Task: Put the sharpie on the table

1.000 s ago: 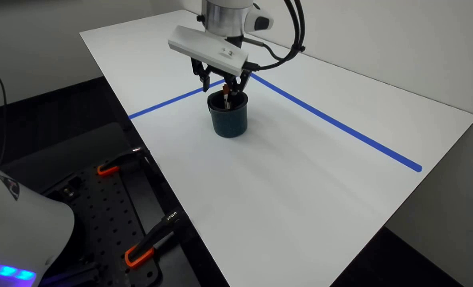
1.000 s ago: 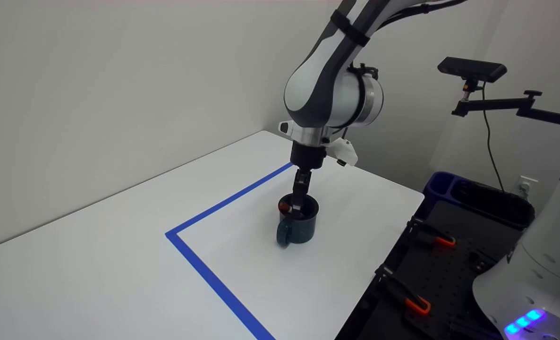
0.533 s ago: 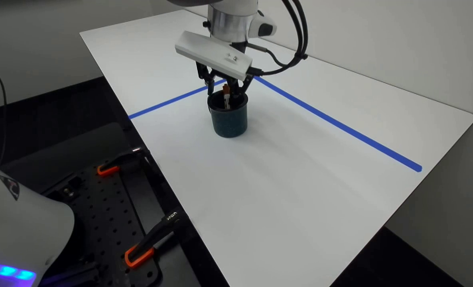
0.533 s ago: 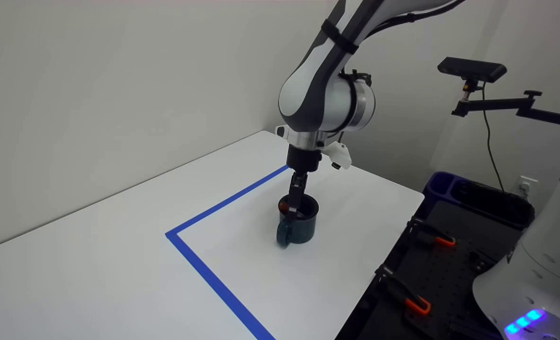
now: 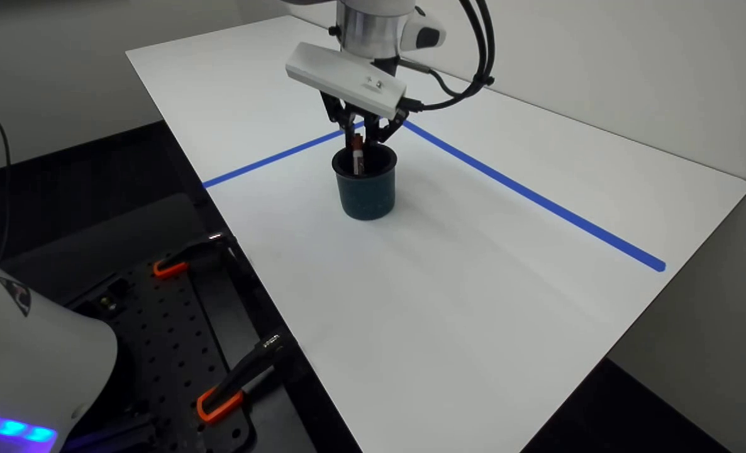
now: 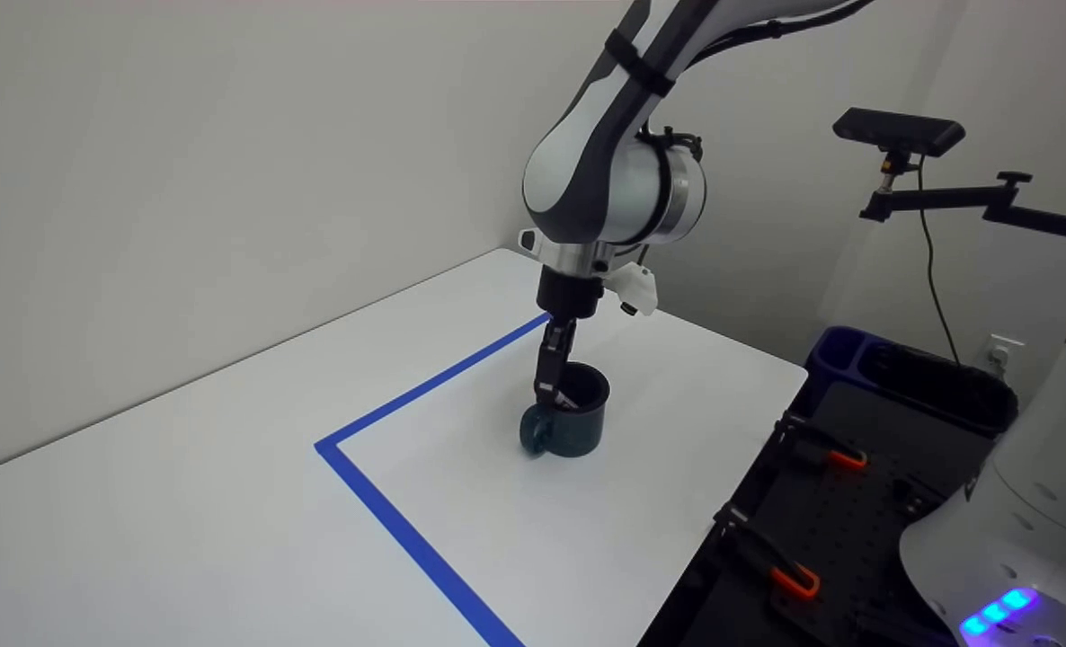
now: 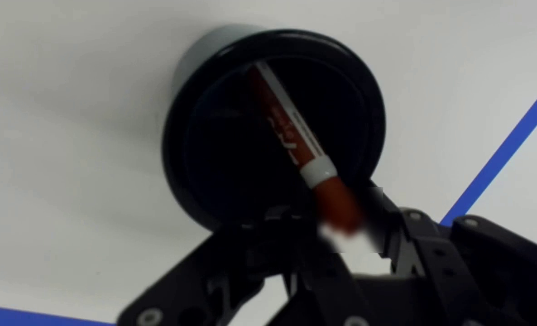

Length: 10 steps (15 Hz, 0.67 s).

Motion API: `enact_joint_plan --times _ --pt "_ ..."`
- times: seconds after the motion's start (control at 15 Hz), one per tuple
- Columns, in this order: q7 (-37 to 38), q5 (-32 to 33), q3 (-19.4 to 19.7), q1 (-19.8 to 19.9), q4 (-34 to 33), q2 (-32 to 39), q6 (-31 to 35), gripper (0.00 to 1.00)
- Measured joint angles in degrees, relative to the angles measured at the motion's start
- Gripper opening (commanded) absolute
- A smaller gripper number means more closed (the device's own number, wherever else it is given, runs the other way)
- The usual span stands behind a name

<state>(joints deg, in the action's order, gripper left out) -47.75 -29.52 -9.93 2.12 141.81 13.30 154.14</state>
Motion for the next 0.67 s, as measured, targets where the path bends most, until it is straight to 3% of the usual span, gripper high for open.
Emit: enact_joint_plan --times 0.13,0.33,0.67 --pt "0.0 -0.01 0.0 0.54 -0.14 0.06 0.37 0.19" --pt "0.02 -0.04 -0.01 0.8 -0.15 0.06 0.45 0.05" --pt "0.02 -0.38 -0.03 1.15 -0.14 0.05 0.49 0.05"
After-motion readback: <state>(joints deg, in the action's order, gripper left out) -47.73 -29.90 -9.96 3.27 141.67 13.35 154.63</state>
